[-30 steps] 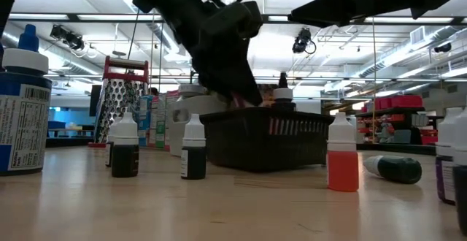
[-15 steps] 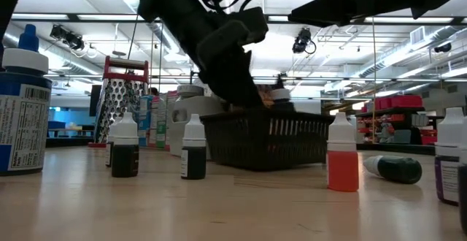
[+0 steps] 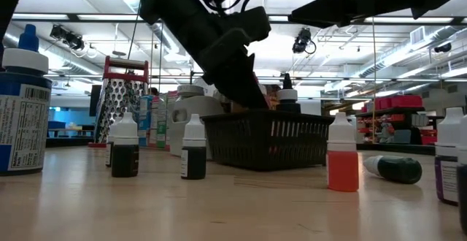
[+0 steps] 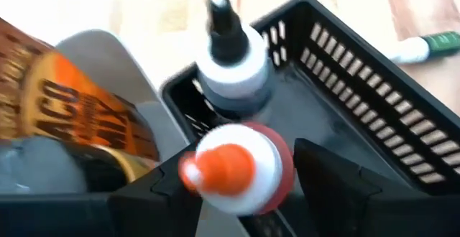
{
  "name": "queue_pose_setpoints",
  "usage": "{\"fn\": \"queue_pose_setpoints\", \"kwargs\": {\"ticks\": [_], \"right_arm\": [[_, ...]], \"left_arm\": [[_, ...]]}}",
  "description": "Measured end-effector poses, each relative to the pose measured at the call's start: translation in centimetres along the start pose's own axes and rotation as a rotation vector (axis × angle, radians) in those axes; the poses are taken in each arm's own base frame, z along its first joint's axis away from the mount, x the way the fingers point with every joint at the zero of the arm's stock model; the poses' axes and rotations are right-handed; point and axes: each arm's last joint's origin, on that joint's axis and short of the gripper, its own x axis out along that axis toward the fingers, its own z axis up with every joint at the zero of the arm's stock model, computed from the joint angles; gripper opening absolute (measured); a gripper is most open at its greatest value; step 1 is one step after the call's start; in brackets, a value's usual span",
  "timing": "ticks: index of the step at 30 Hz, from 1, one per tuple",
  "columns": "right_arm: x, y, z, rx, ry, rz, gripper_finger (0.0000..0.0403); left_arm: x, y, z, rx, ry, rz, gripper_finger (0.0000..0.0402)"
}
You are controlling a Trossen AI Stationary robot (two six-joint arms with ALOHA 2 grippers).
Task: Pick & Place Kitchen Items
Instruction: Put the orange food coloring bottle into the black bin, then put the blue food coloring bottle into the black bin
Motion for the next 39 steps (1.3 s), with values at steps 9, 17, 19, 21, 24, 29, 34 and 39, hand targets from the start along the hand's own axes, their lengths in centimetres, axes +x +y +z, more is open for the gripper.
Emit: {"fn": "queue_pose_setpoints", "kwargs": {"ticks": [9,17,19,21,24,29,34,39], "right_arm": [[0.0,0.0,0.0,0.018,0.001,0.0,0.0214],[0.0,0.0,0.0,0.043,-0.004,-0.001,0.0214],[0.0,0.0,0.1,0.047,-0.015,-0.005,0.0214],[0.0,-0.1,0.2,0.049,-0.023,-0.008,0.0214],[0.0,-0.2,0.5,0.069,-0.051,-0.019,0.0214],[-0.1,-0.3,0.8,0.142,-0.086,-0.033,0.0214],[0.0,-0.3,0.7,0.144,-0.075,-0.03,0.0214],[0.0,-0.3,0.7,0.144,-0.075,-0.03,0.0214]], "left_arm": [[-0.2,-0.1,0.5,0.006,-0.041,0.009,0.0254],[-2.1,-0.1,1.6,-0.024,-0.094,-0.035,0.0256],[-2.9,0.1,2.0,-0.036,-0.112,-0.034,0.0257],[-4.0,0.3,2.4,-0.04,-0.124,-0.034,0.0258],[-5.9,0.5,3.0,-0.059,-0.137,-0.04,0.0259],[-9.8,0.2,3.3,-0.084,-0.133,-0.068,0.0259],[-13.4,-0.7,3.1,-0.097,-0.122,-0.109,0.0259],[-16.6,-2.2,2.5,-0.069,-0.119,-0.149,0.0259]]}}
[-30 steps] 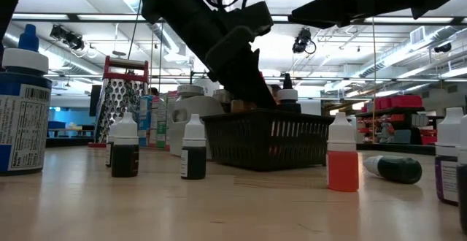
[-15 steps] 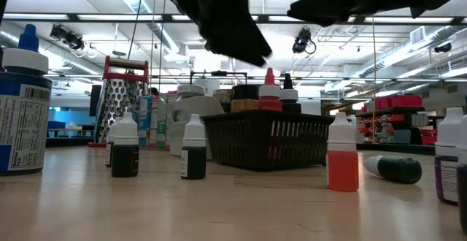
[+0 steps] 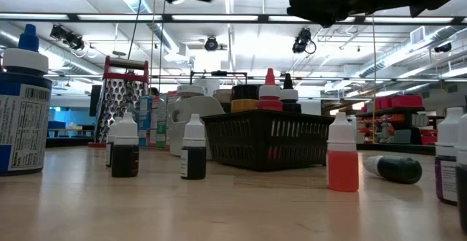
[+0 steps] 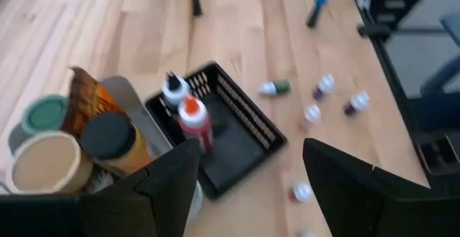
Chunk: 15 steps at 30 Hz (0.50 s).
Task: Pick & Place Kitchen Items
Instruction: Put the blue food coloring bottle into the black bin
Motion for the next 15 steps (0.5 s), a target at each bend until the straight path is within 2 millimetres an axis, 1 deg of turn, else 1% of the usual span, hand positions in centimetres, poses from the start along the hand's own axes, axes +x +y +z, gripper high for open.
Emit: {"fn": "queue_pose_setpoints", "kwargs": {"ticks": [4,6,9,11,15], "right_arm": [[0.0,0.0,0.0,0.001,-0.002,0.001,0.0214],[0.0,0.0,0.0,0.001,-0.003,0.004,0.0214],[0.0,0.0,0.0,0.025,-0.004,0.005,0.0214],[0.0,0.0,0.0,0.045,-0.004,0.008,0.0214],[0.0,0.0,0.0,0.045,-0.001,0.008,0.0214]], "left_arm": [[-1.7,-1.4,-0.6,0.075,0.014,-0.022,0.0259],[-2.4,-1.8,-1.2,0.101,0.053,0.019,0.0259],[-3.7,-1.7,-2.0,0.051,0.083,0.125,0.0256],[-4.4,-1.7,-2.3,0.019,0.086,0.163,0.0253],[-5.2,-2.4,-3.7,0.053,0.061,0.121,0.0244]]}}
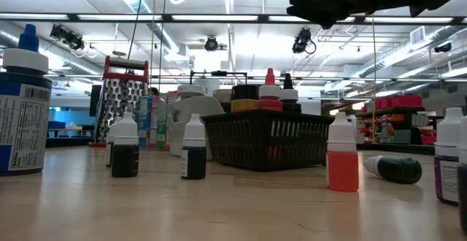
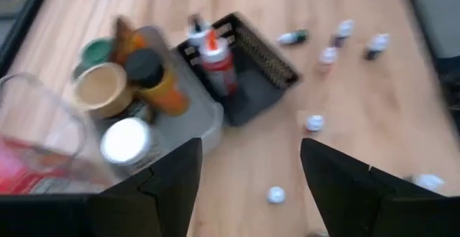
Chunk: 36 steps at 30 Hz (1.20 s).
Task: Pick & Place Kitchen Items
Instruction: Put the blue food coloring bottle into the black bin
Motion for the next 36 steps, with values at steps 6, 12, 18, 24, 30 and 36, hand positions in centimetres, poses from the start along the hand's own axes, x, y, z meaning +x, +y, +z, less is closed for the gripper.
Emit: {"fn": "queue_pose_setpoints", "kwargs": {"ticks": [6,12,18,24,30,36], "right_arm": [[0.0,0.0,0.0,-0.011,-0.001,-0.001,0.0214],[0.0,0.0,0.0,-0.063,0.001,-0.001,0.0214],[0.0,0.0,0.0,-0.064,0.001,-0.001,0.0214],[0.0,0.0,0.0,-0.064,-0.001,-0.001,0.0214],[0.0,0.0,0.0,-0.064,-0.001,-0.001,0.0214],[0.0,0.0,0.0,-0.065,0.003,0.0,0.0214]], "left_arm": [[-0.1,0.2,-3.6,-0.044,-0.095,-0.071,0.023],[1.0,0.3,-6.0,-0.264,-0.217,-0.215,0.0226],[2.3,0.1,-7.7,-0.205,-0.243,-0.238,0.0226],[2.9,0.4,-8.8,-0.295,-0.188,-0.213,0.0226],[2.8,0.0,-8.9,-0.268,-0.144,-0.312,0.0226],[3.6,-1.4,-9.8,-0.222,-0.072,-0.346,0.0226]]}}
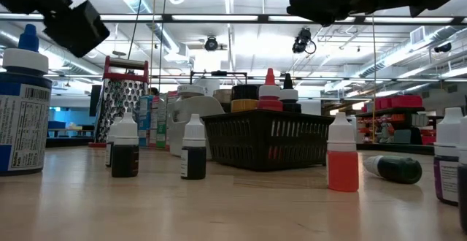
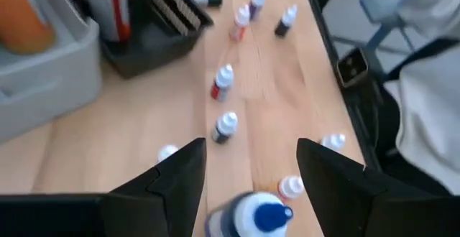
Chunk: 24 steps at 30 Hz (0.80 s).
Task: Pick & Place Kitchen Items
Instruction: Put the blue food coloring bottle into the black bin
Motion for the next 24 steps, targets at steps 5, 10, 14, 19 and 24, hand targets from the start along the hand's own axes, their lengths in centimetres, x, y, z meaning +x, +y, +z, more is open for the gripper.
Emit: {"fn": "queue_pose_setpoints", "kwargs": {"ticks": [5,10,14,19,24], "right_arm": [[0.0,0.0,-0.2,0.006,0.018,0.005,0.0214],[0.0,0.0,-0.2,0.009,0.018,0.004,0.0214],[0.0,0.0,-0.2,0.009,0.016,0.004,0.0214],[0.0,0.0,-0.2,0.008,0.016,0.004,0.0214],[0.0,0.0,-0.2,0.006,0.016,0.004,0.0214]], "left_arm": [[1.9,-0.7,-1.7,0.001,0.112,-0.022,0.0226],[3.2,-0.9,-2.9,0.045,0.175,-0.005,0.0226],[3.7,-0.7,-3.2,0.089,0.172,0.031,0.0219],[3.7,-0.7,-3.2,0.115,0.165,0.045,0.0182],[3.8,-0.7,-3.0,0.114,0.141,0.039,0.015]]}}
